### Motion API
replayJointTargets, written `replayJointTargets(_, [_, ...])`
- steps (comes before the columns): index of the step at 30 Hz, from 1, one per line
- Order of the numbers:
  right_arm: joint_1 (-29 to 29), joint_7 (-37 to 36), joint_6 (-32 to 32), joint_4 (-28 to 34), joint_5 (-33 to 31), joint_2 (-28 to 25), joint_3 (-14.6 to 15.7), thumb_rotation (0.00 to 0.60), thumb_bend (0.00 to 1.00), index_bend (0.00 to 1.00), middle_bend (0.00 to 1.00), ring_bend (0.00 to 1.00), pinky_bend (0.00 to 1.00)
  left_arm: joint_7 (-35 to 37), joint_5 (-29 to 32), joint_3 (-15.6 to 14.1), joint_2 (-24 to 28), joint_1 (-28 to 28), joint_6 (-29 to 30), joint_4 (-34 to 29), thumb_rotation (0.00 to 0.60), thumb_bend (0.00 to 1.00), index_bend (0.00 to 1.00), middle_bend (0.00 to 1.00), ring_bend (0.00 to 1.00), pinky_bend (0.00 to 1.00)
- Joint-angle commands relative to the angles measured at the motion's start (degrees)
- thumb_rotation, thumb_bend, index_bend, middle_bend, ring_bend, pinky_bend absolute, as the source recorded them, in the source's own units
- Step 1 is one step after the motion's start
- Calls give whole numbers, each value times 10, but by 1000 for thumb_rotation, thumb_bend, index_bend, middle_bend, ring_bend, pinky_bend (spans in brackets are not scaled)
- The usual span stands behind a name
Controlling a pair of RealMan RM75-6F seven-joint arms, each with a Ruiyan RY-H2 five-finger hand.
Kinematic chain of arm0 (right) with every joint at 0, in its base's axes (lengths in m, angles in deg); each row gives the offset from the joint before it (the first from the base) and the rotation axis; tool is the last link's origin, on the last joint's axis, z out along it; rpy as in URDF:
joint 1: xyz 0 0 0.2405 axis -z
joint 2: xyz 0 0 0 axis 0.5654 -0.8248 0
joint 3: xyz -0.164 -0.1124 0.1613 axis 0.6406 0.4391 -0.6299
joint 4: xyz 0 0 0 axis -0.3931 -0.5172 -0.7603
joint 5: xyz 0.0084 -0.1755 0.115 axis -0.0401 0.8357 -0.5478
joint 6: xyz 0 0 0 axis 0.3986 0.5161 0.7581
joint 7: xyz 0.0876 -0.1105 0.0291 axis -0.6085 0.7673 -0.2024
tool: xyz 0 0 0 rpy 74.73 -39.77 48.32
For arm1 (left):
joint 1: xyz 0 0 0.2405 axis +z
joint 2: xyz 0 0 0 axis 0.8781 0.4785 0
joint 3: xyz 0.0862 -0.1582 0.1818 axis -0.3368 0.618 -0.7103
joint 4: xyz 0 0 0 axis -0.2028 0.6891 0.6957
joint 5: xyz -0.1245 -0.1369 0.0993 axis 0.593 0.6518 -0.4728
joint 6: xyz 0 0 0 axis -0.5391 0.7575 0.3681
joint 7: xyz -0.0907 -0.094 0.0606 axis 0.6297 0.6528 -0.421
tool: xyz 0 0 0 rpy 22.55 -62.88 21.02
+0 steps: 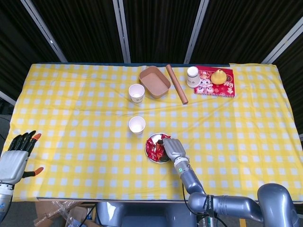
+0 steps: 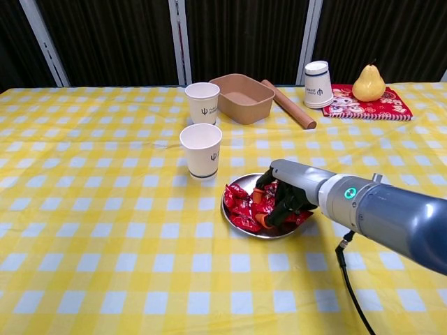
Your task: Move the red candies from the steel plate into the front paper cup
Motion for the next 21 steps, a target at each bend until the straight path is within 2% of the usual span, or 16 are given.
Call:
replayJointTargets(1, [0, -2, 1, 1, 1, -1, 0, 600, 562, 611, 872, 1000, 951, 0, 0, 0, 0, 0, 1, 0, 600, 0, 0, 0, 0, 0])
replayJointTargets(8, [1, -12, 8, 9, 12, -4, -6, 600, 588, 643, 874, 1000, 951, 1, 0, 0, 0, 0, 1, 0, 600, 0, 0, 0, 0, 0])
replayJointTargets(21, [-1, -16, 30, 45, 29, -20, -16, 600, 604, 644, 874, 1000, 951, 3, -1, 0, 0, 0, 2, 0, 600, 0, 0, 0, 0, 0])
